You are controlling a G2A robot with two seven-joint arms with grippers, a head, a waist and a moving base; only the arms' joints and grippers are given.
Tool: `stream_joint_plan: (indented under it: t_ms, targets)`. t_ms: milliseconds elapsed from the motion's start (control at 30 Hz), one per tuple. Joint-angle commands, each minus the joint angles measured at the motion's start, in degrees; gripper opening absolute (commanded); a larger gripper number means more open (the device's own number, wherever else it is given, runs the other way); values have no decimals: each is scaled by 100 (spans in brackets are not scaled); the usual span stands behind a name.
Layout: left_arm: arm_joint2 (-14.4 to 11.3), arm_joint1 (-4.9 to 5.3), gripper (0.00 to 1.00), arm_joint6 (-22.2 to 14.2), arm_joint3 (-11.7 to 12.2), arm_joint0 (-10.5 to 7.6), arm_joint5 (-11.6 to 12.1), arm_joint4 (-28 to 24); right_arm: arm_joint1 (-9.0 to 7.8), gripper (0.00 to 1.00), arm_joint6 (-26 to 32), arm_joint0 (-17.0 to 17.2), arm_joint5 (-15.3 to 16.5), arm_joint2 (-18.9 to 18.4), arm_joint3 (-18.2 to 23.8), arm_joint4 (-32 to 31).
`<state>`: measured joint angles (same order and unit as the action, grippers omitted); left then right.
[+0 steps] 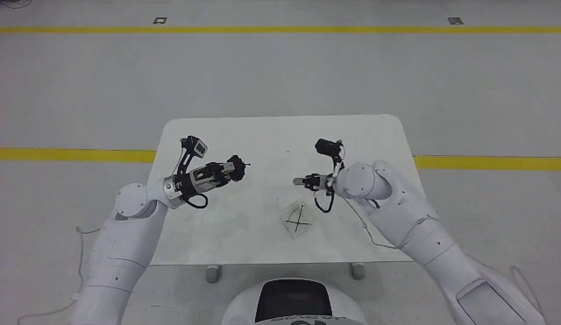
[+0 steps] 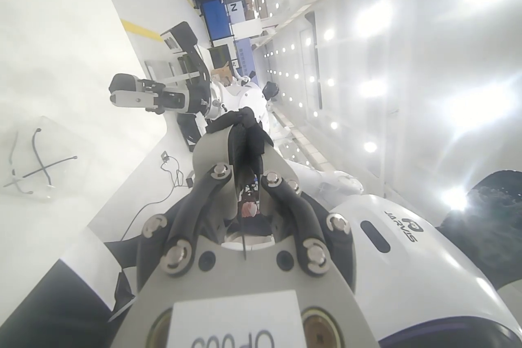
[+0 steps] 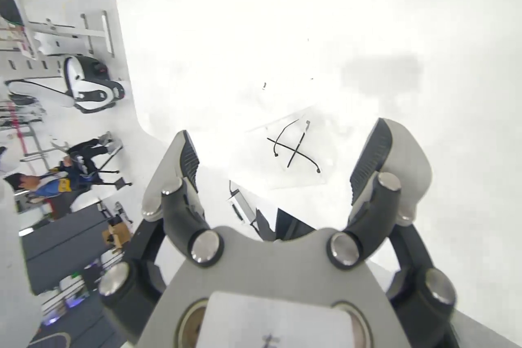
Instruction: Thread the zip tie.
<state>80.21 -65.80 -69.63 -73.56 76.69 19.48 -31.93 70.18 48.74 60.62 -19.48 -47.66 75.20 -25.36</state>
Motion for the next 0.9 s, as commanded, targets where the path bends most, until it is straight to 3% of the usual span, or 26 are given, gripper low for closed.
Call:
stream_joint_plan:
  t_ms: [0, 167, 400, 700, 867]
  targets:
    - [0, 0, 0, 0, 0, 0, 0, 0, 69, 100, 51, -25, 0, 38, -20, -117]
    - [0, 0, 0, 0, 0, 0, 0, 0, 257, 100, 188, 4, 0, -17, -50, -634]
    - [0, 0, 0, 0, 0, 0, 0, 0, 591, 100, 575, 380, 0, -441, 314, -1751]
    - [0, 0, 0, 0, 0, 0, 0, 0, 1244, 100, 1439, 1001, 0, -1076, 926, -3357]
    - [0, 0, 0, 0, 0, 0, 0, 0, 1244, 100, 1439, 1001, 0, -1076, 926, -3357]
